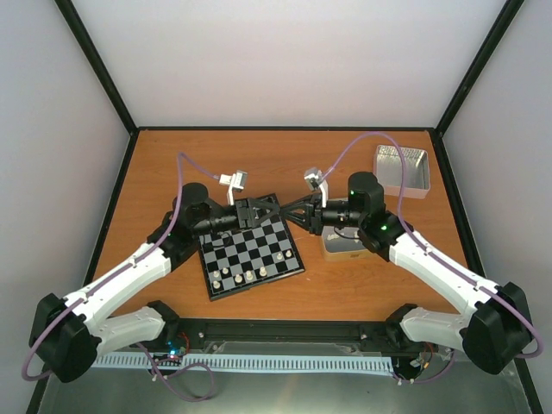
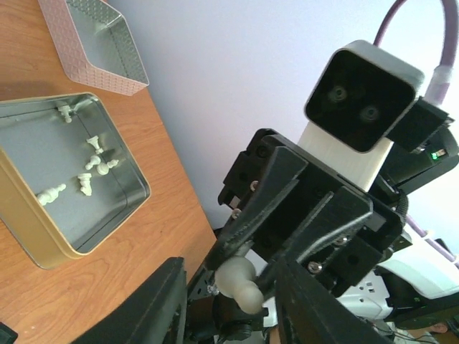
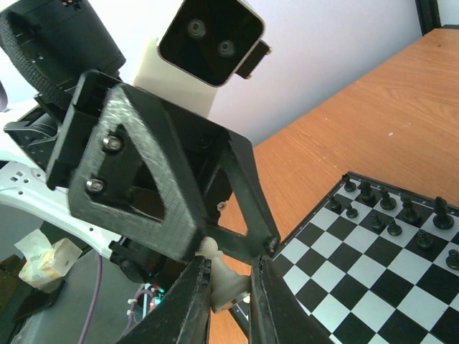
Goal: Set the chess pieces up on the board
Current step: Place the chess piece on the chessboard.
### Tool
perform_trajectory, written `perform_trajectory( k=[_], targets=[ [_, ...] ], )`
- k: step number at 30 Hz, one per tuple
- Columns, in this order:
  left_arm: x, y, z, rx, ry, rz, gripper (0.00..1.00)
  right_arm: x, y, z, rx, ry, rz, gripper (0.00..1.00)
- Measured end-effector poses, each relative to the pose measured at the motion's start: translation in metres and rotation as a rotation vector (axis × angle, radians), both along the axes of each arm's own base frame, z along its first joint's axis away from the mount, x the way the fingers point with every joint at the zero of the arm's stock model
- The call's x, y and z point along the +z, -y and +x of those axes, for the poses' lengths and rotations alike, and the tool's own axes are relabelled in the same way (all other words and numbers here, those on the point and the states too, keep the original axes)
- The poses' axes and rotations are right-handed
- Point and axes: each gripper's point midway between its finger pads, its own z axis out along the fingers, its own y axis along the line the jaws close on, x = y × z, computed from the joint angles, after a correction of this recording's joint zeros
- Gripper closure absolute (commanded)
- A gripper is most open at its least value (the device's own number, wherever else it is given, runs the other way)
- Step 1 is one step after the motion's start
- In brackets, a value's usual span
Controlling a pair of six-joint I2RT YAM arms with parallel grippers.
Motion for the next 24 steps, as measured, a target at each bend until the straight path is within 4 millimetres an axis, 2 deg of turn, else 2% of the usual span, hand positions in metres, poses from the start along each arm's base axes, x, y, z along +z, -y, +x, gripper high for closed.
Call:
perform_trajectory(
  k=[6, 8, 15, 20, 22, 24],
  targets=[
    [0.0011, 0.0025, -0.0006, -0.017, 0.005, -0.009, 0.9, -0.0021, -0.0029, -0.0008, 0.01, -0.009, -0.004, 0.87],
    [0.0026, 0.0026, -0.0009, -0.019, 0.008, -0.014, 0.93, -0.0016, -0.003, -0.0008, 0.01, -0.008, -0.003, 0.86],
    [0.0037, 0.0011, 0.0008, -0.009, 0.015, -0.016, 0.94, -0.0012, -0.0032, 0.0005, 0.002, -0.01, -0.003, 0.86],
    [0.0035, -0.0008, 0.0007, 0.002, 0.02, -0.016, 0.8, -0.0003, -0.0045, 0.0009, -0.004, -0.018, 0.001, 0.86],
    [0.0035, -0.0016, 0.0, 0.004, 0.019, -0.018, 0.8, 0.0011, -0.0051, 0.0022, -0.01, -0.019, 0.008, 0.86],
    [0.0024, -0.0023, -0.0013, 0.003, 0.016, -0.019, 0.85, 0.0034, -0.0055, 0.0055, -0.024, -0.02, 0.018, 0.86]
  ],
)
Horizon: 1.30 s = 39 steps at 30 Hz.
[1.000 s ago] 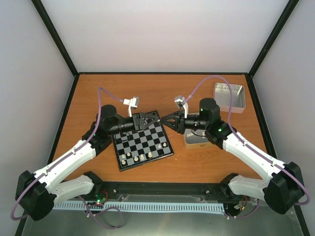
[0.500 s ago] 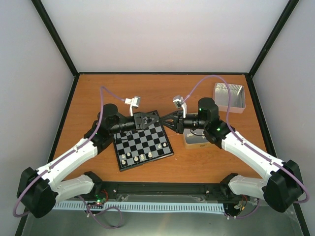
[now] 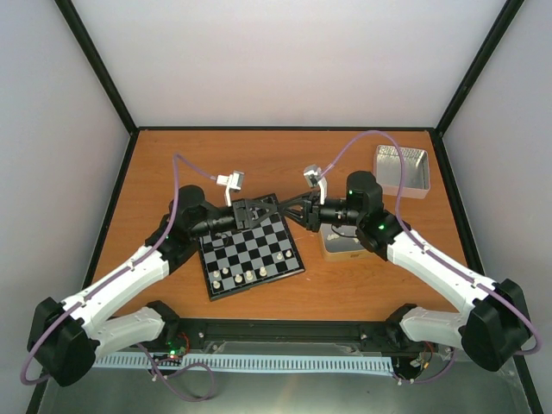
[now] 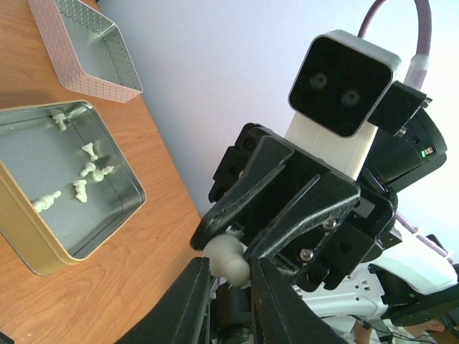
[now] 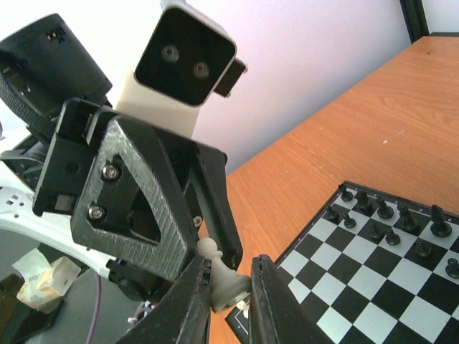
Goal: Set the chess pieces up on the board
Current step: Place the chess piece on the chessboard.
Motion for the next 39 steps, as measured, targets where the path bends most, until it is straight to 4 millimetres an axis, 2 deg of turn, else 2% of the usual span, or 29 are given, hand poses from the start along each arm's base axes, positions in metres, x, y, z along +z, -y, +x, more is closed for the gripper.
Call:
perform_trajectory(
  k=[3, 5, 6, 10, 13, 19, 28, 34, 37, 39],
  targets=[
    [-0.0006, -0.0008, -0.0015, -0.001, 0.001, -0.004, 0.92, 0.0017, -0.0005, 0.0026, -0.012, -0.009, 0.01, 0.86],
    [0.0, -0.0011, -0.0016, 0.0, 0.001, -0.006, 0.92, 0.0013, -0.0016, 0.0035, -0.011, -0.016, 0.015, 0.86],
    [-0.0001, -0.0011, -0.0016, 0.0, 0.002, -0.006, 0.91, 0.0015, -0.0018, 0.004, -0.012, -0.018, 0.017, 0.86],
    [0.0, -0.0013, -0.001, 0.004, 0.004, -0.005, 0.73, 0.0018, -0.0021, 0.0035, -0.009, -0.019, 0.021, 0.86],
    [-0.0008, -0.0015, -0.0001, 0.009, 0.005, -0.002, 0.72, 0.0029, -0.0024, 0.0027, -0.003, -0.015, 0.024, 0.87],
    [-0.0004, -0.0027, 0.0022, 0.025, 0.011, 0.0, 0.8, 0.0027, -0.0026, 0.0012, 0.006, -0.016, 0.024, 0.89],
    [0.0036, -0.0052, 0.0033, 0.044, 0.025, -0.005, 0.84, 0.0024, -0.003, -0.0012, 0.021, -0.005, 0.022, 0.9],
    [0.003, -0.0048, 0.0023, 0.038, 0.022, -0.006, 0.96, -0.001, -0.0042, -0.0001, 0.024, -0.01, 0.017, 0.89],
    [0.0002, -0.0047, 0.0018, 0.035, 0.018, -0.005, 0.99, -0.0021, -0.0039, 0.0007, 0.02, -0.014, 0.013, 0.86],
    [-0.0015, -0.0047, 0.0015, 0.034, 0.02, -0.004, 0.99, -0.0039, -0.0038, 0.0008, 0.017, -0.02, 0.007, 0.75]
  ],
)
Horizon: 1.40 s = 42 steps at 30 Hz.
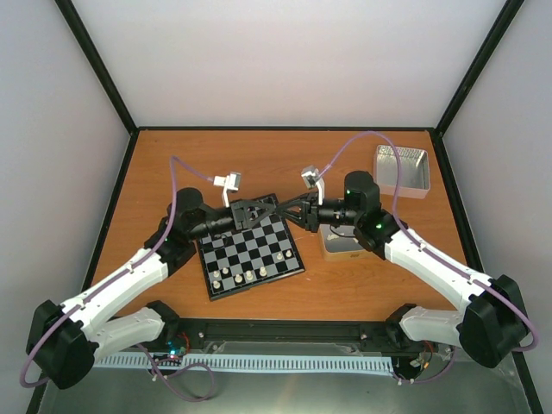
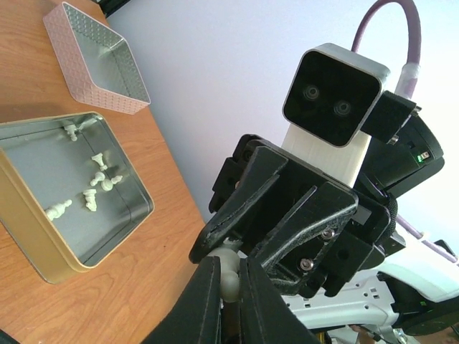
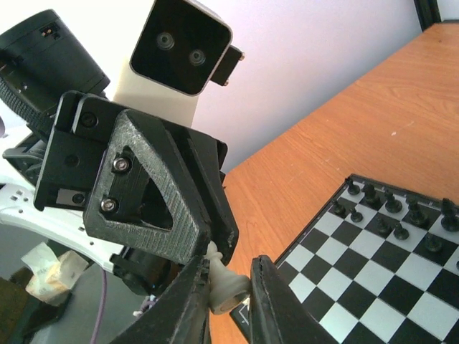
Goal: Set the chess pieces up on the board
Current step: Place the chess piece on the chessboard.
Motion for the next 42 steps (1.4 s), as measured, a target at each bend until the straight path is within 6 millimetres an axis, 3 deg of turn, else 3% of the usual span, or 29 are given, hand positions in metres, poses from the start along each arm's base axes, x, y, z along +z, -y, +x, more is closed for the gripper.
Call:
perform_trajectory(
  k=[5, 9, 15, 20, 24, 28, 34, 42],
  targets=[
    [-0.007, -0.001, 0.001, 0.009, 0.001, 0.024, 0.98, -0.005, 0.001, 0.004, -0.025, -0.011, -0.019, 0.49],
    [-0.027, -0.007, 0.007, 0.051, -0.004, 0.113, 0.95, -0.009, 0.005, 0.009, -0.08, -0.017, -0.047, 0.41],
    [-0.067, -0.026, 0.02, 0.156, 0.012, 0.349, 0.96, -0.018, 0.027, 0.035, -0.304, -0.022, -0.124, 0.42],
    [-0.12, -0.017, 0.01, 0.153, 0.011, 0.597, 0.98, -0.057, 0.056, 0.065, -0.544, -0.083, -0.278, 0.43],
    [-0.168, -0.008, -0.001, 0.128, -0.005, 0.804, 0.98, -0.09, 0.074, 0.076, -0.652, -0.138, -0.398, 0.43],
    [-0.203, -0.016, -0.007, 0.137, -0.024, 0.962, 0.98, -0.101, 0.083, 0.078, -0.699, -0.153, -0.441, 0.43],
    [-0.225, -0.026, -0.005, 0.146, -0.031, 1.062, 0.97, -0.106, 0.089, 0.08, -0.731, -0.151, -0.461, 0.43],
    [-0.236, -0.023, -0.008, 0.106, -0.041, 1.083, 0.95, -0.11, 0.09, 0.081, -0.735, -0.156, -0.474, 0.43]
  ],
)
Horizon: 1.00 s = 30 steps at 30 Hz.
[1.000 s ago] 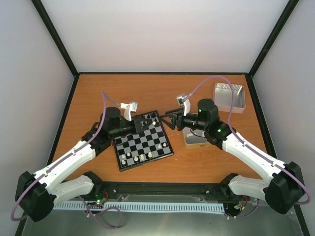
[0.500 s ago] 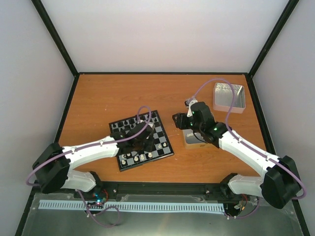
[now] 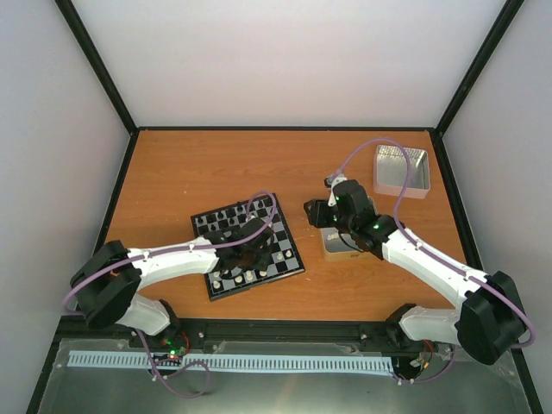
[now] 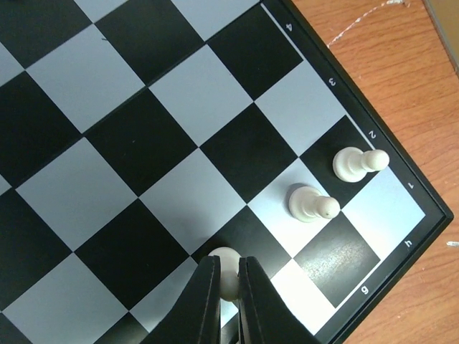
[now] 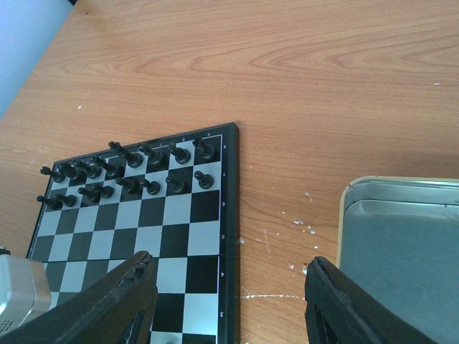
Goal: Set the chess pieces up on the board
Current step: Place the chess piece on the chessboard.
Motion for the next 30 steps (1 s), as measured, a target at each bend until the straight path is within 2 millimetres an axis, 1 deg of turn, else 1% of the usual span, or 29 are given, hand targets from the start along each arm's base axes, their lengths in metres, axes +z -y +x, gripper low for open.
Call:
perform_trajectory(
  k=[12, 16, 19, 25, 28, 30],
  targets=[
    [-0.004, 0.006, -0.001, -0.024, -0.023, -0.001, 0.91, -0.002, 0.0, 0.0, 0.0, -0.006, -0.004, 0.43],
    [-0.005, 0.009, 0.001, -0.023, -0.028, 0.008, 0.83, -0.003, 0.0, 0.0, 0.0, -0.009, -0.006, 0.43],
    [-0.004, 0.008, 0.001, -0.021, -0.029, 0.014, 0.79, -0.003, 0.0, 0.0, 0.0, -0.009, -0.006, 0.43],
    [0.009, 0.013, 0.007, -0.015, -0.011, 0.008, 0.76, -0.004, 0.001, 0.0, -0.004, -0.009, -0.01, 0.43],
    [0.018, 0.013, 0.01, -0.01, 0.006, 0.0, 0.75, -0.007, 0.006, 0.001, -0.026, -0.016, -0.029, 0.43],
    [0.027, 0.011, 0.012, 0.0, 0.027, -0.002, 0.74, -0.01, 0.012, 0.002, -0.056, -0.03, -0.049, 0.43]
  ],
)
